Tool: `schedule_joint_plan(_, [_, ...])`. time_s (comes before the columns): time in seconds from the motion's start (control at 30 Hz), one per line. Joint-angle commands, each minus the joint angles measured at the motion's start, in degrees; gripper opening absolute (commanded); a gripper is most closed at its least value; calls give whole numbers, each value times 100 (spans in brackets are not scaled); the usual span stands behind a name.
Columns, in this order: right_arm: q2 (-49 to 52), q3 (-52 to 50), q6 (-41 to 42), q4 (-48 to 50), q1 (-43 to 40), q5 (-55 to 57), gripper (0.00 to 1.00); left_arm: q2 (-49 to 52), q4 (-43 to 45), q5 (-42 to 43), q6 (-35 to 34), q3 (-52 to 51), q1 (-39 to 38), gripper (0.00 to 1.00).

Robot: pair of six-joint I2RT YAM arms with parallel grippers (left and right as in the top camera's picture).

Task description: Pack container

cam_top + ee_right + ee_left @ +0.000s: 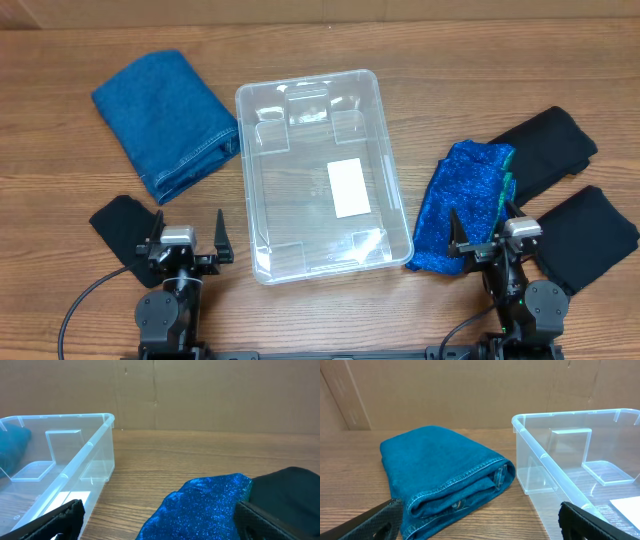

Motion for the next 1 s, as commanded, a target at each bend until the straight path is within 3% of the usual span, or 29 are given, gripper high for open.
schedule_joint_plan(0.0, [-31, 22, -20, 28, 22, 15, 100, -61, 7, 42, 90, -17, 37, 100])
schedule_joint_plan(0.97, [-31, 22, -17, 26, 22, 26, 100, -61, 4, 48, 87, -17, 35, 100])
